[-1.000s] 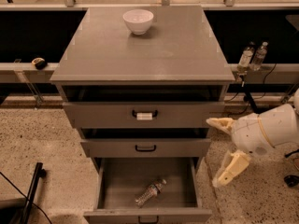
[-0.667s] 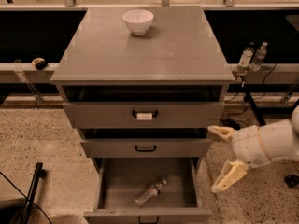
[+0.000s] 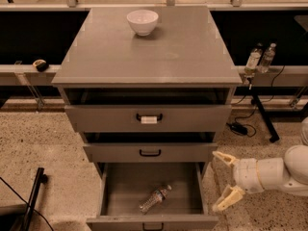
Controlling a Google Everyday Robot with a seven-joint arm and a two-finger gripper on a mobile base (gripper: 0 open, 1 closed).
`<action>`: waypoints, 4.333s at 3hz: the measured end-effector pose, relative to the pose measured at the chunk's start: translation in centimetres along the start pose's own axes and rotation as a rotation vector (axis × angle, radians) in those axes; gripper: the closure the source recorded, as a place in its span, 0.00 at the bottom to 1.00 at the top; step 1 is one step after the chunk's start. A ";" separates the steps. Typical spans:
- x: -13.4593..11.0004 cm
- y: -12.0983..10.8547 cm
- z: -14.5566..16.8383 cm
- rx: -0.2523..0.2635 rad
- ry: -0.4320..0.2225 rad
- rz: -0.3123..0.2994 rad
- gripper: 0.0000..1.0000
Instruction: Pick water bottle from bottom drawer and place on counter
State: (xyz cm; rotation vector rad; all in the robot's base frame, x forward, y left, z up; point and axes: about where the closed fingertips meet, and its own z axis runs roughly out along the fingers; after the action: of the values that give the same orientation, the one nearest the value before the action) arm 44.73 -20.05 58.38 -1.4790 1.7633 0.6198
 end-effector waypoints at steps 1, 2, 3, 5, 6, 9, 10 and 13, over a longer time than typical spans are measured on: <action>0.5 0.3 0.6 -0.010 -0.009 0.005 0.00; 1.4 -0.5 4.1 -0.017 -0.077 0.009 0.00; 2.3 -1.0 12.2 -0.058 -0.165 -0.021 0.00; 3.5 -1.1 18.5 -0.106 -0.230 -0.037 0.00; 5.7 -1.8 21.5 -0.112 -0.218 -0.046 0.00; 10.4 -2.3 32.3 -0.163 -0.141 -0.235 0.00; 12.1 -2.9 33.8 -0.166 -0.085 -0.303 0.00; 19.1 -5.5 38.3 -0.198 -0.020 -0.406 0.00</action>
Offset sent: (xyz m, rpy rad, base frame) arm 0.0471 0.0577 -0.0964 0.2321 -0.0201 0.0277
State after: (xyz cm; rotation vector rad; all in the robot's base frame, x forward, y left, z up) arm 57.70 -3.89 20.56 -1.8929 1.3576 0.6032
